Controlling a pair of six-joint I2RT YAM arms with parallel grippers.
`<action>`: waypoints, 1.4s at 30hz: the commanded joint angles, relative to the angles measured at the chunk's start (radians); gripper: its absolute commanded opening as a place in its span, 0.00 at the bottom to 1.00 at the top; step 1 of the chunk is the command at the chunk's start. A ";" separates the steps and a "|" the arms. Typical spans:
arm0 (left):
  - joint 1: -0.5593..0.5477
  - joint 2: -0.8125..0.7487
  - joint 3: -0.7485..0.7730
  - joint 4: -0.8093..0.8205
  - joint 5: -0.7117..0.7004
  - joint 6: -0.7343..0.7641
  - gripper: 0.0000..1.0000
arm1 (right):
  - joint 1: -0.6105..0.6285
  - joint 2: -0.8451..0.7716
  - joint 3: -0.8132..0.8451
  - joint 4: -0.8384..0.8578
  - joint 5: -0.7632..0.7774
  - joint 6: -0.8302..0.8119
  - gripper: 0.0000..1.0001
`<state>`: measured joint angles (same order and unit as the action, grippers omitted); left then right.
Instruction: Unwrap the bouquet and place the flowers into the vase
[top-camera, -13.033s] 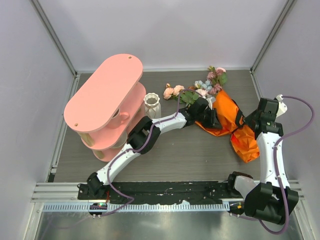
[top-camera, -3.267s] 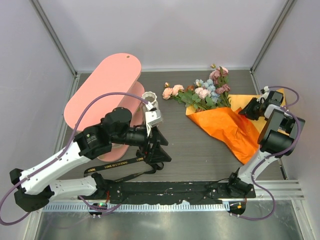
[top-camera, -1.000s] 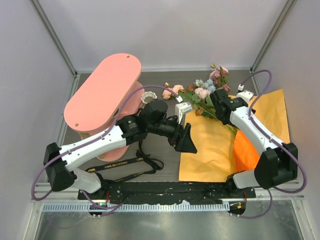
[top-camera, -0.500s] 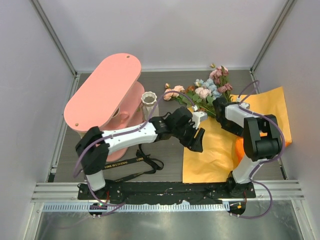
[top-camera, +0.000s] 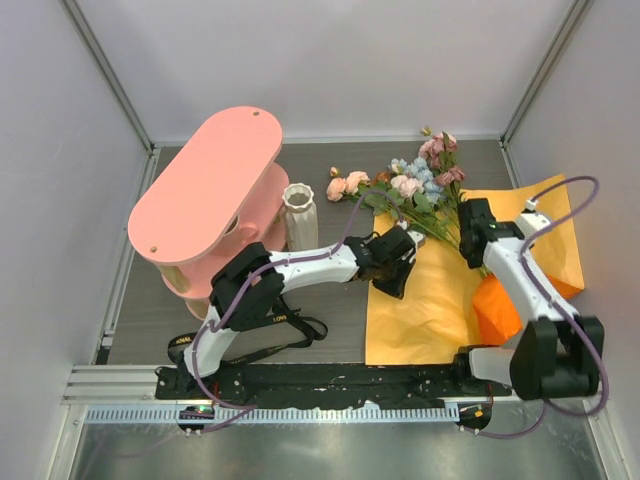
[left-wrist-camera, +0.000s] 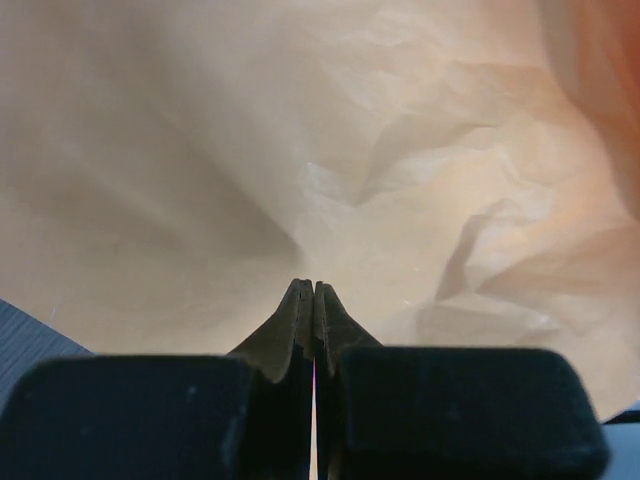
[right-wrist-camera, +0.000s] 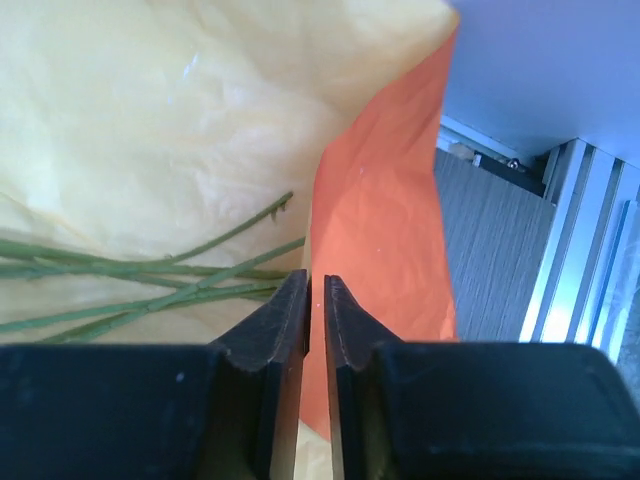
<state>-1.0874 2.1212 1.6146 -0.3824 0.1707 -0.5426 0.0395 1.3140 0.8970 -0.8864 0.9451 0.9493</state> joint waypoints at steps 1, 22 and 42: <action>-0.005 0.037 0.038 -0.067 -0.082 -0.057 0.00 | -0.068 -0.243 -0.042 -0.176 0.181 0.224 0.13; -0.003 0.049 0.002 -0.064 -0.036 -0.053 0.00 | -0.274 -0.169 -0.075 0.265 -0.527 -0.437 0.66; 0.006 0.079 0.005 -0.053 -0.004 -0.028 0.00 | 0.014 0.231 -0.027 0.090 -0.099 -0.109 0.63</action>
<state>-1.0851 2.1799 1.6207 -0.4438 0.1478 -0.5903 0.0547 1.5913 0.8825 -0.7448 0.7219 0.7116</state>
